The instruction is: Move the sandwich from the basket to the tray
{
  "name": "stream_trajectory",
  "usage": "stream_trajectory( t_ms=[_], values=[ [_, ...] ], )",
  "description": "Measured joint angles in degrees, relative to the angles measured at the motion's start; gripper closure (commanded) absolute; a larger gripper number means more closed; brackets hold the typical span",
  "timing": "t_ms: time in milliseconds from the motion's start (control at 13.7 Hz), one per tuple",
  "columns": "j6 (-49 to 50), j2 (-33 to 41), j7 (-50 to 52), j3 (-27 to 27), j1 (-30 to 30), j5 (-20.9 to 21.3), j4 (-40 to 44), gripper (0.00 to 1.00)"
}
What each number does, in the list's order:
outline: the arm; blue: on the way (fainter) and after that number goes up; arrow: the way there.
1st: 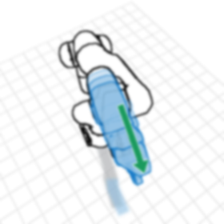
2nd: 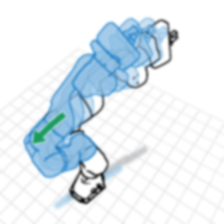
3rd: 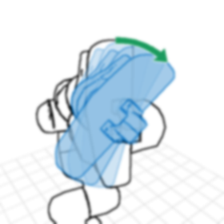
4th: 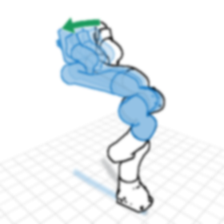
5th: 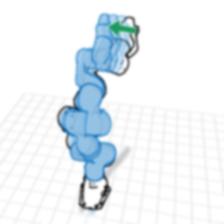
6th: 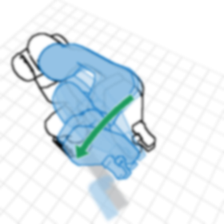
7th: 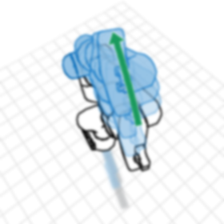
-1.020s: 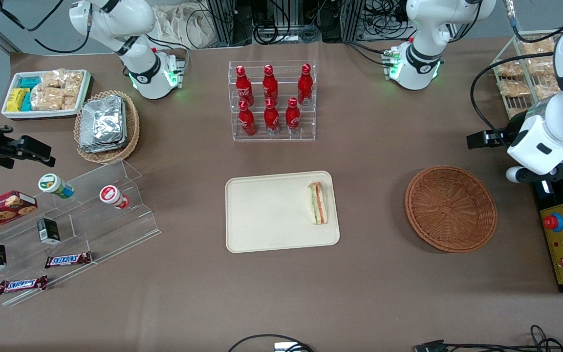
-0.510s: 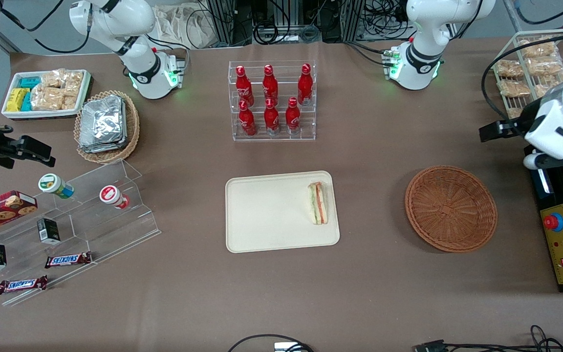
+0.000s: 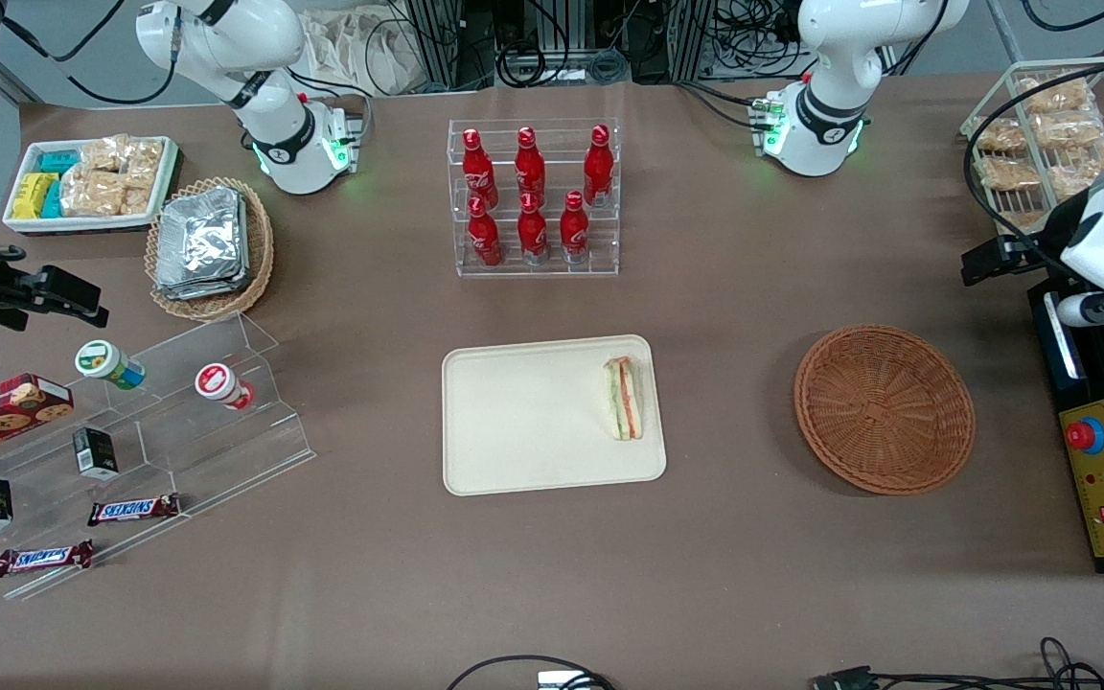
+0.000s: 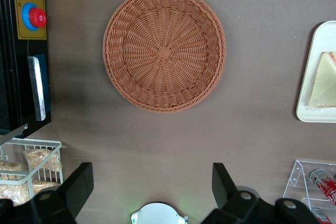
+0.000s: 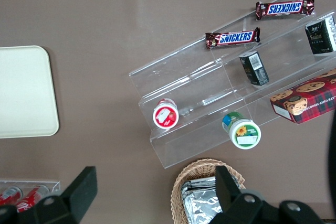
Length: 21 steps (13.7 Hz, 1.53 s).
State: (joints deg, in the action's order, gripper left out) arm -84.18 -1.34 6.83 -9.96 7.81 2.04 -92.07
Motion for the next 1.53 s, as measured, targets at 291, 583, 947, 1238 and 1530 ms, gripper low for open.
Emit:
stream_trajectory(
  t_ms=[291, 583, 947, 1238, 1530],
  values=[
    [-2.45, 0.04, -0.01, -0.34, -0.24, 0.0, -0.22, 0.0],
    [-2.77, 0.06, -0.01, -0.46, -0.71, 0.0, -0.26, 0.0],
    [-2.78, 0.05, -0.01, -0.37, -0.66, 0.0, -0.62, 0.0],
    [-2.77, 0.04, -0.01, -0.33, -0.65, 0.0, -0.71, 0.0],
    [-2.77, 0.05, -0.01, -0.27, -0.62, 0.0, -0.75, 0.0]
  ],
)
